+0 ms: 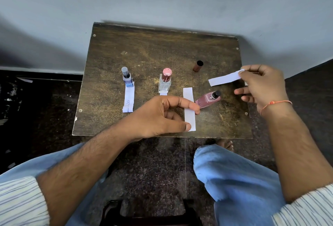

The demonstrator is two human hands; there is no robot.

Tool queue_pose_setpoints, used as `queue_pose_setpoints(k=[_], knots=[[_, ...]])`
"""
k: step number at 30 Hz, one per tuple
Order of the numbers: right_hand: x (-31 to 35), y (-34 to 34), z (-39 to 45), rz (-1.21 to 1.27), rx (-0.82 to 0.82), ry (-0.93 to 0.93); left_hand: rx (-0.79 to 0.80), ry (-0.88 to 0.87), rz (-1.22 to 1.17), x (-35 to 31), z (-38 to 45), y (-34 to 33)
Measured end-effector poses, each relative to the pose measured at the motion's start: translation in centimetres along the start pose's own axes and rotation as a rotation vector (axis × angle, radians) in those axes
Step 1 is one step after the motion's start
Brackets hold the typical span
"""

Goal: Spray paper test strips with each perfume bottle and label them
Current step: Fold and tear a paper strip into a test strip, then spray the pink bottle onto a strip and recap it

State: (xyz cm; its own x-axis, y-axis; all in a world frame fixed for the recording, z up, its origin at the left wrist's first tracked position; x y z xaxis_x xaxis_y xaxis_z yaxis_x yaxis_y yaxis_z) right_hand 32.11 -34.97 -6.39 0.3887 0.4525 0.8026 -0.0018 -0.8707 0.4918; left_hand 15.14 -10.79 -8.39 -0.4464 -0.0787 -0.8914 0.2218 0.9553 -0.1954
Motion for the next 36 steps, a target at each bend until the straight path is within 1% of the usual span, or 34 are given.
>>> queue_pose_setpoints(k=[2,3,5,7,9,11,13,16,17,18,27,29,33,36], knots=[[0.2,0.2,0.0,-0.071,-0.017,0.047,0.003,-0.001,0.0,0.1,0.0,0.0],[0.4,0.5,0.0,-0.14,-0.038,0.103,0.005,-0.003,0.001,0.1,-0.1,0.0],[1.5,0.8,-0.2,-0.369,-0.089,0.304,0.008,-0.008,0.006,0.2,-0.1,0.1],[3.0,0.7,-1.0,-0.54,-0.092,0.494,0.003,-0.013,0.017,0.2,-0.1,0.2],[4.0,0.3,-1.9,-0.538,-0.044,0.578,-0.002,-0.017,0.029,0.3,0.0,0.3],[4.2,-0.3,-2.7,-0.473,0.095,0.599,0.0,-0.019,0.036,0.3,0.1,0.2],[4.1,-1.1,-3.6,-0.454,0.306,0.608,0.001,-0.015,0.04,0.4,0.1,0.0],[3.4,-2.3,-5.0,-0.498,0.63,0.598,-0.017,-0.018,0.027,0.5,0.3,0.1],[3.1,-2.6,-5.3,-0.509,0.699,0.582,-0.021,-0.019,0.023,0.5,0.4,0.2],[2.9,-2.9,-5.4,-0.52,0.731,0.571,-0.022,-0.021,0.021,0.5,0.5,0.2],[3.3,-4.1,-6.1,-0.493,0.717,0.691,0.005,-0.05,0.027,0.4,0.8,-0.2],[3.1,-3.9,-5.9,-0.465,0.697,0.663,0.013,-0.063,0.03,0.2,0.7,-0.3],[2.5,-3.0,-5.0,-0.382,0.656,0.547,0.018,-0.066,0.026,0.1,0.7,-0.5],[2.4,-2.8,-4.7,-0.424,0.659,0.509,0.019,-0.059,0.02,0.2,0.6,-0.4]])
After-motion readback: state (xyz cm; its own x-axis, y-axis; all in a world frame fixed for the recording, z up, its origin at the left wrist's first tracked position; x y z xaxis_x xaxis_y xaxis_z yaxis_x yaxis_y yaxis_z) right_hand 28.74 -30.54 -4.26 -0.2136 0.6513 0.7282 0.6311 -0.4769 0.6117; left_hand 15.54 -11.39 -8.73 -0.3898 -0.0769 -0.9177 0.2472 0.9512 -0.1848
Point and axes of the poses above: each hand's wrist, its own z-axis towards the middle knuckle, its own y-axis out of the back of the hand, x = y × z, the point moved 6 cm from there along z, towards the middle knuckle, and after that the axes turned 2 degrees about -x, right-handed, at the moved point
